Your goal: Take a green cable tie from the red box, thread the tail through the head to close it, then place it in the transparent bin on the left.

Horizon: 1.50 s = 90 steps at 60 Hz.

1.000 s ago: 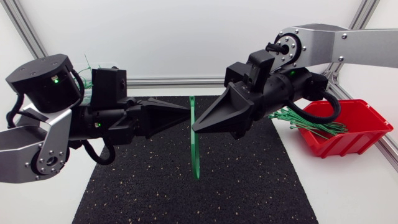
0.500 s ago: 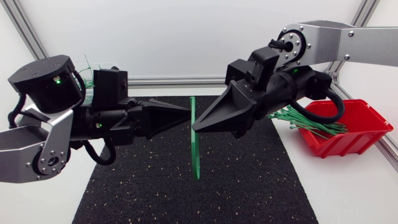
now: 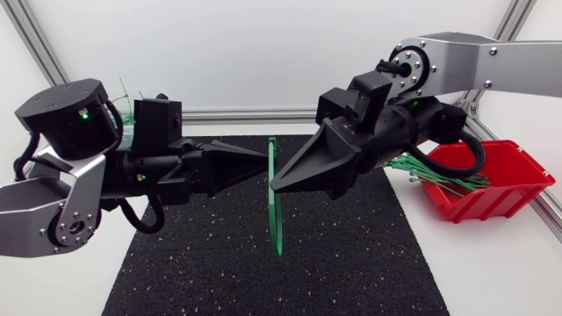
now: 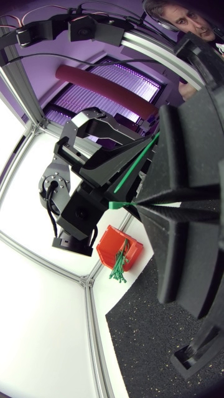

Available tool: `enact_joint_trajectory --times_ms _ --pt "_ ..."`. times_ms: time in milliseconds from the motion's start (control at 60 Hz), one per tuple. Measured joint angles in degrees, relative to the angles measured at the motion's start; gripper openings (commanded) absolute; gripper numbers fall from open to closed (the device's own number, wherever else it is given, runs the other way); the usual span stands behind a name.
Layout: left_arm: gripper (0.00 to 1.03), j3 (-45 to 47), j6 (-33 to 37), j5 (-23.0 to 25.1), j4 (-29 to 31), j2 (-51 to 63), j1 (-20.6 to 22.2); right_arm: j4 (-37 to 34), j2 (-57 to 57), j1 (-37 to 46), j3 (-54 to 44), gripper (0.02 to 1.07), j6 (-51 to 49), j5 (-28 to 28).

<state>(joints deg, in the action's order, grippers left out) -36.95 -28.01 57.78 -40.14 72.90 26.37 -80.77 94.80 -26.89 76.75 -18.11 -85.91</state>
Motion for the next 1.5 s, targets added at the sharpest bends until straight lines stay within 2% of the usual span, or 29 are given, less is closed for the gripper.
enact_joint_trajectory --times_ms 1500 --pt "0.03 0.0 0.0 0.0 0.0 0.0 0.0 1.5 1.3 1.1 -2.0 0.07 -0.4 0.0"
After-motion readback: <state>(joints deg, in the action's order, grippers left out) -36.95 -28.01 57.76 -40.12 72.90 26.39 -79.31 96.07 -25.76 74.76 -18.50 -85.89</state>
